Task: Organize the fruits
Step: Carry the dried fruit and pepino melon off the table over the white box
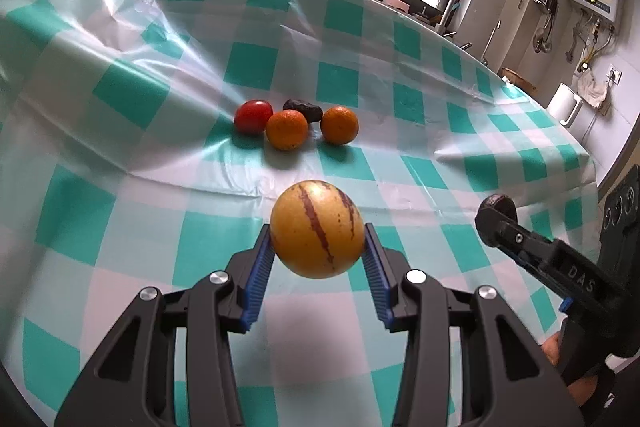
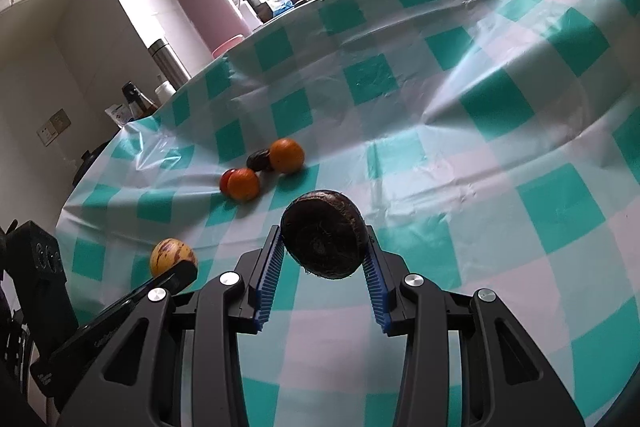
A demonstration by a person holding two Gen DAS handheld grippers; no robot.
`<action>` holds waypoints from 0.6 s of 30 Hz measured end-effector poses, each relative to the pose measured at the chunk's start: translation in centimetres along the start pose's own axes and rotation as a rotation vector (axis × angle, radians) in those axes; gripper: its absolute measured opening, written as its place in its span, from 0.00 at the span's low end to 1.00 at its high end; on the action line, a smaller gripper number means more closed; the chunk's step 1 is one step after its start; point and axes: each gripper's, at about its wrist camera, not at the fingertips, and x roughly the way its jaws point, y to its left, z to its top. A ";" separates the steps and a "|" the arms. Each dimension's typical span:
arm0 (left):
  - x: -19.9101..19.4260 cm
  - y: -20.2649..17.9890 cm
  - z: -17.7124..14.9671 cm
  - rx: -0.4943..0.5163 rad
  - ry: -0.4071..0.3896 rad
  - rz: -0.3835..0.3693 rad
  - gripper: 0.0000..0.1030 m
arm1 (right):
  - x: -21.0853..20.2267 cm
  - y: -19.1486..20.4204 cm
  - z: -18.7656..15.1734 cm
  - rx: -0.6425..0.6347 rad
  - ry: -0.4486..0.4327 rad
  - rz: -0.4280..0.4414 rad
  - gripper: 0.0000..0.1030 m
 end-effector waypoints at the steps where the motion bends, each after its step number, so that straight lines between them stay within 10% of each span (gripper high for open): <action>1: -0.2 0.0 -0.1 -0.003 -0.002 0.002 0.43 | -0.1 0.1 -0.2 0.002 0.004 0.005 0.39; 18: -4.9 -1.8 -4.4 0.044 0.011 -0.004 0.43 | -4.4 3.4 -4.7 -0.108 0.055 0.052 0.39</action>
